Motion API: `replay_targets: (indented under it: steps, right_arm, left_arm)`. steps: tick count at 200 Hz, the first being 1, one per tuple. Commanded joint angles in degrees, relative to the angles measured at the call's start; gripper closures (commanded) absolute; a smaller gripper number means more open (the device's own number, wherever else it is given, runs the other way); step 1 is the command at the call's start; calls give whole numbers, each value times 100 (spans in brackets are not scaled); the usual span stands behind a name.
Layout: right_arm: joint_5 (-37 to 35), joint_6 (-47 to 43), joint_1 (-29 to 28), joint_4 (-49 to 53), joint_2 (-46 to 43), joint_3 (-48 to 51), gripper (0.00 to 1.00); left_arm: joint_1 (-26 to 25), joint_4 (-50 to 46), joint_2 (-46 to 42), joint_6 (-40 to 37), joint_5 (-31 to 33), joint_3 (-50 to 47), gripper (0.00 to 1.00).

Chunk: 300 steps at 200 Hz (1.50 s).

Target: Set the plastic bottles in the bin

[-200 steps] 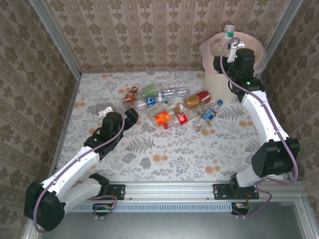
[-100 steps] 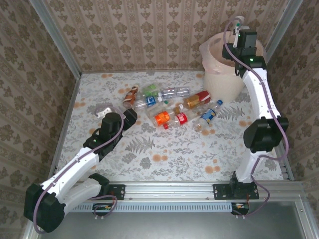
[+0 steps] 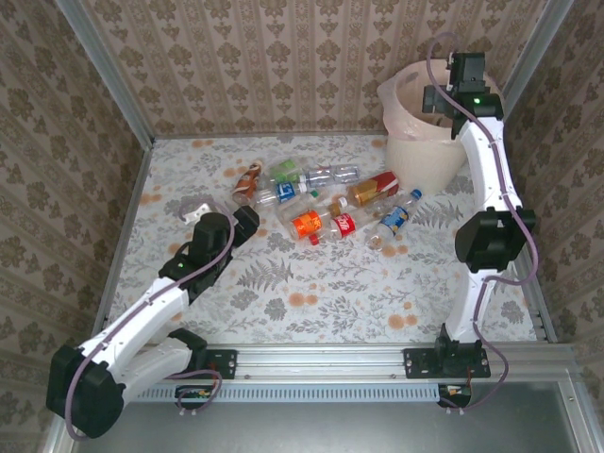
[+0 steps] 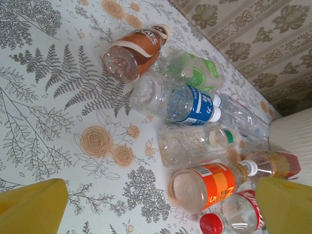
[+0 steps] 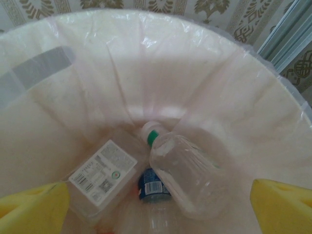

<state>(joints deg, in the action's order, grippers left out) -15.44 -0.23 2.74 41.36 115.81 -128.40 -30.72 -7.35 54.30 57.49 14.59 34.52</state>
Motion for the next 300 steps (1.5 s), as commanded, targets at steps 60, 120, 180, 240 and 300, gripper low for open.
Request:
replay_targets:
  steps: [60, 120, 180, 240, 300]
  right_arm:
    - [843, 337, -46, -859, -1900, 1750, 0]
    - [1952, 1016, -185, -1819, -3318, 3364, 0]
    - [3136, 2246, -606, -3013, -4795, 5533, 0]
    - [2771, 1963, -1135, -2697, -5395, 6369, 0]
    - [2616, 2198, -1152, -2826, -5530, 6723, 0]
  left_arm:
    - [293, -268, 515, -368, -240, 369, 0]
    - [1037, -1034, 1616, -1378, -651, 1403, 0]
    - [1597, -1893, 3467, -2517, -1028, 3071, 0]
    - [1840, -2134, 5136, -3568, -1783, 4605, 0]
    - [1944, -2474, 6237, -4221, -1967, 5734, 4]
